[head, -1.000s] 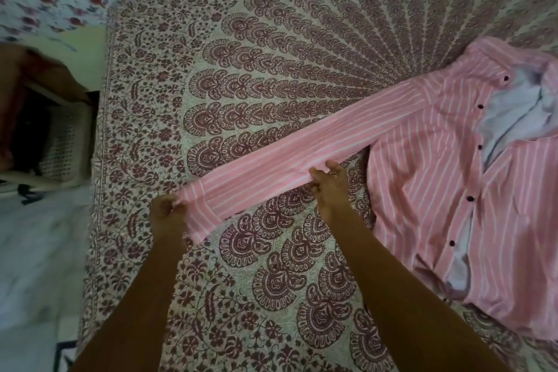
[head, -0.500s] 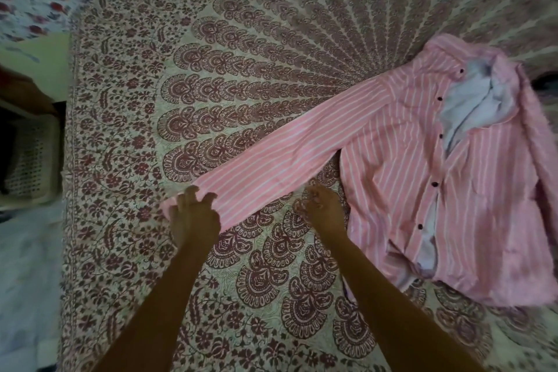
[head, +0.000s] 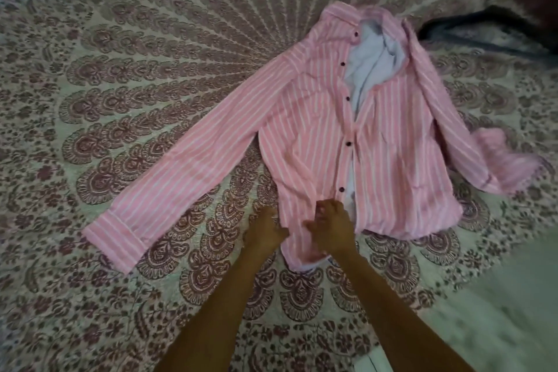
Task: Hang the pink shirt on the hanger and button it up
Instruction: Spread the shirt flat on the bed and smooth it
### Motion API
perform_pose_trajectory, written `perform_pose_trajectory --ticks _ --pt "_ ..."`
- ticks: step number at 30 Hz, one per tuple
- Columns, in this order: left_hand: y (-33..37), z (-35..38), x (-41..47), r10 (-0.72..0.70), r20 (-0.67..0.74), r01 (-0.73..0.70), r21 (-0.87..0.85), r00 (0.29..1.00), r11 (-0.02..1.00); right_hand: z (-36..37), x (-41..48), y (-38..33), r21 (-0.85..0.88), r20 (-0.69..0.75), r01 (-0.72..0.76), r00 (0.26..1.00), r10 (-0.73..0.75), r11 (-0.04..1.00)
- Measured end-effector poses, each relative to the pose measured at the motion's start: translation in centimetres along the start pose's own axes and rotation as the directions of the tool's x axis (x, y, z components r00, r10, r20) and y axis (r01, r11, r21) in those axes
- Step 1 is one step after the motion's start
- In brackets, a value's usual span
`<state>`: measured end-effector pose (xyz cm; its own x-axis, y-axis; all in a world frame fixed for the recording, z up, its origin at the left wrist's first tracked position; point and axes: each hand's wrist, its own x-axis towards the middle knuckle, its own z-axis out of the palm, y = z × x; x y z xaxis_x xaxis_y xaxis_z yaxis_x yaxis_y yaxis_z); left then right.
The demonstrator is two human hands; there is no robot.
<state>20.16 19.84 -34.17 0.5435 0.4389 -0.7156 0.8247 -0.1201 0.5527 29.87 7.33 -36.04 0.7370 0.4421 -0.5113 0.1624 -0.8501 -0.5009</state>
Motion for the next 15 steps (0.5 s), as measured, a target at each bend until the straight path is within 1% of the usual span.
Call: perform_pose_trajectory --ticks 2,3,5,7,9,11,13,15 --pt "0.3 1.2 -0.2 -0.03 -0.025 0.029 -0.044 0.999 0.999 0.5 -0.1 0.8 -0.121 0.094 0.076 0.993 -0.065 0.99" --pt "0.5 1.6 -0.3 -0.026 -0.017 0.026 -0.031 1.0 0.999 0.3 -0.2 1.0 -0.096 0.11 0.082 0.991 -0.071 0.992" --pt "0.7 1.9 -0.7 -0.014 0.007 0.015 -0.022 1.0 1.0 -0.1 -0.4 0.9 0.007 0.07 0.043 0.997 -0.044 0.999" --pt "0.7 1.3 -1.1 -0.019 0.002 0.019 -0.171 1.0 0.985 -0.3 -0.7 0.1 0.119 0.048 0.079 0.995 -0.085 0.99" --pt "0.6 0.2 -1.9 -0.056 -0.018 0.046 -0.351 0.998 0.935 -0.8 -1.8 -0.7 0.322 0.059 0.102 0.99 -0.128 0.941" --pt "-0.1 -1.1 -2.5 -0.092 -0.024 0.067 -0.506 0.995 0.86 -0.8 -2.8 -1.3 0.388 0.049 0.114 0.988 -0.143 0.915" --pt "-1.3 -2.3 -3.2 -0.139 -0.024 0.094 -0.625 0.99 0.775 -0.4 -3.8 -1.0 0.298 0.034 0.122 0.99 -0.138 0.947" --pt "-2.3 -3.0 -3.8 -0.164 -0.007 0.112 -0.698 0.987 0.707 0.0 -4.9 -0.3 0.193 0.002 0.118 0.993 -0.12 0.974"
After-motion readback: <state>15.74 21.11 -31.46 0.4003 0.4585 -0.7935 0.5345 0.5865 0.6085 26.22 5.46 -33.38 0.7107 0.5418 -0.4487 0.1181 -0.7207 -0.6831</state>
